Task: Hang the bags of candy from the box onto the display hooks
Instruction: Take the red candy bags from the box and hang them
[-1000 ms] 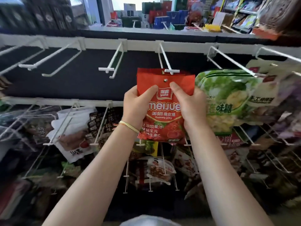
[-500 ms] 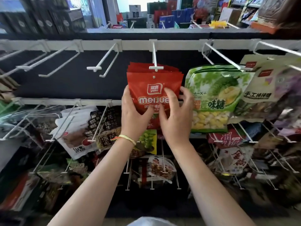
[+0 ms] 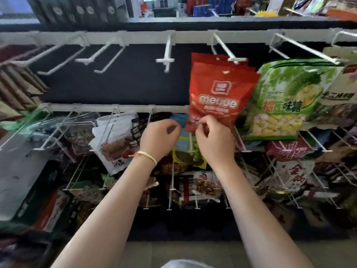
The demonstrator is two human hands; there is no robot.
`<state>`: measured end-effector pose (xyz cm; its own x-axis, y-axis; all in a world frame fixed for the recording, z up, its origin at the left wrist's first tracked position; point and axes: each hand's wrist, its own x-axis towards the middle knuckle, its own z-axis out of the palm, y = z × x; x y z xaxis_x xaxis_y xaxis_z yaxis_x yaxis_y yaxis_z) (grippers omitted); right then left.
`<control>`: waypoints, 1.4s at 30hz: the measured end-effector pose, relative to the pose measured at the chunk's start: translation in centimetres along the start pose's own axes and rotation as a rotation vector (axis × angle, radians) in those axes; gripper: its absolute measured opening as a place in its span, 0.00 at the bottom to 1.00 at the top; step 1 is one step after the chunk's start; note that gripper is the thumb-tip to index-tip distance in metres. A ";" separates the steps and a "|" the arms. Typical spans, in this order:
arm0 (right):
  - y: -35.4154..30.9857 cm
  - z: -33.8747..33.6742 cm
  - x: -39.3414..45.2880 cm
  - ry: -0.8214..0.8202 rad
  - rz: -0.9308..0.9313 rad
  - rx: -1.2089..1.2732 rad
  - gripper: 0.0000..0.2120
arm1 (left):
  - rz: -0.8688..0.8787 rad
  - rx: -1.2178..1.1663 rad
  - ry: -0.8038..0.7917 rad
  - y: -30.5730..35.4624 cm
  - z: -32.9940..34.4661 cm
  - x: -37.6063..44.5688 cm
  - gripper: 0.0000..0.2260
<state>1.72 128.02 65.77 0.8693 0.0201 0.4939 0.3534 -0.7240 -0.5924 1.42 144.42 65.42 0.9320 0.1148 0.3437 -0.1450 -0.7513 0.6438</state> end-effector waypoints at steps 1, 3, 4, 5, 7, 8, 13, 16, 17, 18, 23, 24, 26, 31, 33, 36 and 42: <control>-1.6 1.1 -0.7 -0.034 0.005 0.034 0.06 | -0.005 0.019 0.010 -1.5 -1.7 -0.8 0.06; -5.5 4.0 -2.1 -0.114 0.008 0.089 0.05 | -0.034 0.029 0.001 -4.9 -5.7 -2.5 0.07; -7.6 5.7 -2.9 -0.151 0.012 0.109 0.05 | -0.035 0.028 -0.010 -6.6 -7.9 -3.5 0.08; -10.0 7.5 -3.8 -0.184 0.016 0.135 0.05 | -0.031 0.027 -0.021 -8.7 -10.3 -4.5 0.09; -15.0 11.0 -5.5 -0.245 0.022 0.208 0.05 | -0.046 0.037 -0.050 -13.2 -15.0 -6.8 0.10; -17.5 12.8 -6.4 -0.281 0.022 0.237 0.05 | -0.067 0.049 -0.063 -15.6 -17.3 -7.9 0.09; -28.7 20.7 -11.0 -0.497 -0.010 0.344 0.06 | -0.173 0.071 -0.013 -25.5 -27.4 -13.4 0.05; -33.7 24.0 -12.7 -0.651 -0.027 0.374 0.07 | -0.231 0.049 0.021 -29.6 -32.0 -15.3 0.05; -35.0 24.8 -13.0 -0.687 -0.037 0.368 0.07 | -0.241 0.060 0.032 -30.6 -33.2 -15.6 0.05; -36.2 25.7 -13.1 -0.711 -0.051 0.363 0.07 | -0.248 0.085 0.054 -31.6 -34.4 -15.8 0.05; -41.1 30.3 -12.8 -0.784 -0.094 0.394 0.06 | -0.285 0.247 0.196 -36.7 -38.9 -15.3 0.05; -41.8 31.3 -12.6 -0.796 -0.102 0.416 0.07 | -0.292 0.274 0.199 -37.9 -39.5 -15.0 0.05; -43.2 33.9 -12.1 -0.807 -0.116 0.463 0.08 | -0.319 0.311 0.163 -40.6 -40.6 -14.2 0.06; -46.4 41.0 -9.9 -0.880 -0.095 0.431 0.10 | -0.365 0.431 0.011 -46.2 -43.0 -12.1 0.08; -47.4 43.6 -9.0 -0.991 -0.047 0.321 0.11 | -0.394 0.467 -0.047 -48.0 -44.2 -10.9 0.09; -48.5 46.9 -8.0 -1.191 -0.054 0.092 0.16 | -0.418 0.542 -0.105 -50.6 -45.7 -8.7 0.11; -50.5 50.3 -7.6 -1.488 -0.203 -0.306 0.45 | -0.344 0.644 -0.323 -53.5 -46.1 -5.4 0.12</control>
<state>-5.31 199.10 59.96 0.4293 0.6492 -0.6280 0.5850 -0.7296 -0.3543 -11.15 213.91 60.61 0.9542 0.2881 -0.0807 0.2964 -0.9471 0.1228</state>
